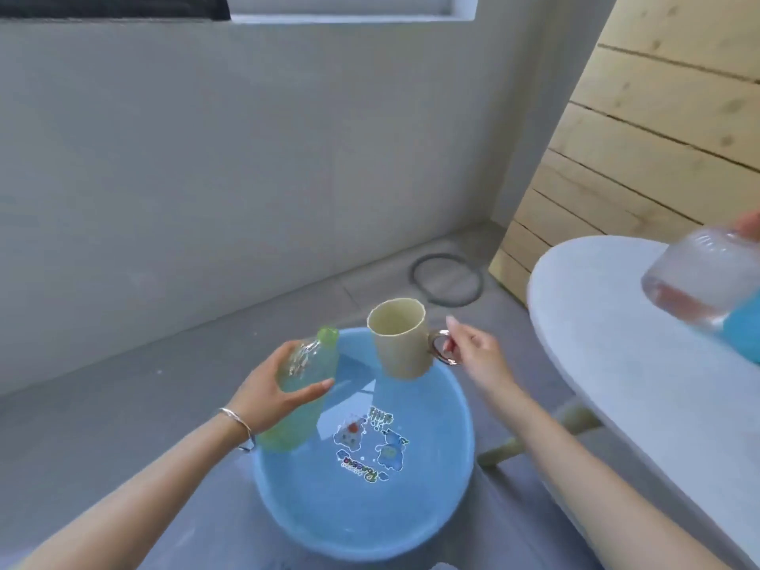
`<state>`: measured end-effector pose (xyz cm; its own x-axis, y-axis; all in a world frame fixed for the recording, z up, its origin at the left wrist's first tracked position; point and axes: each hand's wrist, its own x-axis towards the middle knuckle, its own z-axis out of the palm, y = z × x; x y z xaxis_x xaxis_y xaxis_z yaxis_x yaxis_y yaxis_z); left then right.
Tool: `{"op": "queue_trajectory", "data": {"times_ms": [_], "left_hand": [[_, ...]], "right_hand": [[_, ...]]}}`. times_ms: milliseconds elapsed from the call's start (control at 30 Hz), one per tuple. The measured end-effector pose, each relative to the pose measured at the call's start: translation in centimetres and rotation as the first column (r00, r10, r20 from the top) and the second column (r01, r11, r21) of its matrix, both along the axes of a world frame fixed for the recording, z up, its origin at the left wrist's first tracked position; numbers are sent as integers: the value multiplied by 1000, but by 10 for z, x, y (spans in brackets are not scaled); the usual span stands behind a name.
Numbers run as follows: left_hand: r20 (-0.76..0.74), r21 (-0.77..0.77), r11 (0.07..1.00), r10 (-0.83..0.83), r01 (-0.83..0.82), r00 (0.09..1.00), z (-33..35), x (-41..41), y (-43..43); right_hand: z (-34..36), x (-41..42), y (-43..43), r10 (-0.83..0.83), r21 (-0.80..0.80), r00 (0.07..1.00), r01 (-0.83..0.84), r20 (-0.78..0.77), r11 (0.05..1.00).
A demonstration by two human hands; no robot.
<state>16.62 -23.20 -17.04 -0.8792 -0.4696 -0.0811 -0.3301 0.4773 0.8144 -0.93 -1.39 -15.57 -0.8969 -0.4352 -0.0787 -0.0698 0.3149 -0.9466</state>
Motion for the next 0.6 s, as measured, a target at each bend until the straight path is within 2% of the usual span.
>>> {"op": "queue_trajectory", "data": {"times_ms": [167,267,367,467,600], "left_hand": [[56,46,997,54,-56,997,-71,3,-25],[65,68,996,50,-54,997,-99,0,-33],[31,81,994,75,-77,997,-125,-6,-42],[3,115,986,122,-121,993,-140,-11,-49],[-29,179,972,162,-154,986,-152,-13,-50]], "right_hand": [[-120,-2,-33,123,377,992,-116,5,919],[-169,-1,-37,123,510,991,-77,-59,857],[-192,-5,-45,178,599,964,-26,-197,801],[-203,-13,-55,288,668,886,32,-363,743],[-228,-15,-70,394,715,793,73,-464,695]]}}
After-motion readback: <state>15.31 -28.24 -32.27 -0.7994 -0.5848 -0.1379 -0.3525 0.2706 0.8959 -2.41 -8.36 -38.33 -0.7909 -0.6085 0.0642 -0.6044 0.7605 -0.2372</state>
